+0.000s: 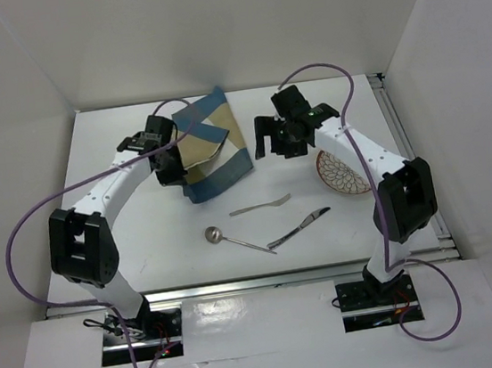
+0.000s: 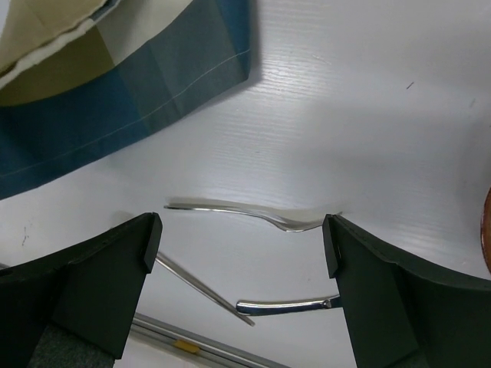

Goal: Set the dinner table for one person

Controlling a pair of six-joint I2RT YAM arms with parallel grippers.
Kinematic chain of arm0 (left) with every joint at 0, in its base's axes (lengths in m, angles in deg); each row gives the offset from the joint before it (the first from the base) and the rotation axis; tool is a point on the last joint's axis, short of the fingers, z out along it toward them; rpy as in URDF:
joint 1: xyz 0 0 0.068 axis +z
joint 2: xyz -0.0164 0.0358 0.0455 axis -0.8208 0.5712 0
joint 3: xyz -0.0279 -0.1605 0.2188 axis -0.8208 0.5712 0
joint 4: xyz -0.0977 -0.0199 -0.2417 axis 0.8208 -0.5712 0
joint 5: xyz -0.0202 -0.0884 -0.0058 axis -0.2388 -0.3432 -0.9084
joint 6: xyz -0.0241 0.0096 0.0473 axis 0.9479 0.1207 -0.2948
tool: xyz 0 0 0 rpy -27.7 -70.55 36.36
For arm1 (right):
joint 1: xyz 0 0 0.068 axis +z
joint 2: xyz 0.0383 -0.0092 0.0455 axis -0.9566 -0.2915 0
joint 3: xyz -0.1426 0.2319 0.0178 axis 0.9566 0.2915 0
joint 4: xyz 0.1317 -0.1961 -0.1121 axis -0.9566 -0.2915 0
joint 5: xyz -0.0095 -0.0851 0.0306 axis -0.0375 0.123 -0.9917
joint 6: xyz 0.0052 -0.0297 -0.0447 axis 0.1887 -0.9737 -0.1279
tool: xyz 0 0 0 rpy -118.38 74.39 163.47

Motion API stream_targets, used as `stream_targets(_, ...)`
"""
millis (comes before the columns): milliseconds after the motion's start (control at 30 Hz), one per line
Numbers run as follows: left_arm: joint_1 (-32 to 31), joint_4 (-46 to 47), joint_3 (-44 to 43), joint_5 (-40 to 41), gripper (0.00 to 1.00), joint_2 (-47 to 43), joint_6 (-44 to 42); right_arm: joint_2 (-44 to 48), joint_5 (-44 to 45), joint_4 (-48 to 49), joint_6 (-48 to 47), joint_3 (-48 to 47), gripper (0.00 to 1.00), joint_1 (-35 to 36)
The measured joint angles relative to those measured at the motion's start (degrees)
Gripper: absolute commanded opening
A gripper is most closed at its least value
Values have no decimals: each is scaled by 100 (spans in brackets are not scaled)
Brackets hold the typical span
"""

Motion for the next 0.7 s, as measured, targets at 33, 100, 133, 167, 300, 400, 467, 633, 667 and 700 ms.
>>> stream_targets(33, 26, -44, -61, -50, 0, -48, -20, -17, -28, 0, 7, 4, 99, 15)
stream_targets(100, 105, -223, -306, -195, 0, -92, -48, -37, -74, 31, 26, 11, 99, 79)
stream_targets(133, 142, -304, -457, -254, 0, -94, -70, -57, -83, 59, 33, 11, 99, 133)
stream_targets(167, 181, -404, -664, -317, 0, -94, -129, -81, -94, 107, 46, 11, 99, 208)
stream_targets(300, 321, -863, -1912, -472, 0, -98, -177, -599, -146, 234, 42, -170, 99, 546)
stream_targets(400, 448, -1093, -2820, -636, 0, -98, -179, -1325, -249, 236, 44, -597, 99, 691)
stream_targets(467, 511, -1130, -3248, -776, 0, -125, -179, -1790, -323, 264, 72, -866, 99, 697)
stream_targets(633, 570, -1290, -3576, -1027, 0, -177, -181, -2614, -717, 282, 269, -1484, 99, 691)
stream_targets(667, 570, -1335, -3574, -1064, 0, -177, -181, -2728, -820, 313, 310, -1589, 99, 693)
stream_targets(700, 570, -1368, -3545, -1091, 0, -175, -181, -2813, -955, 352, 356, -1650, 99, 693)
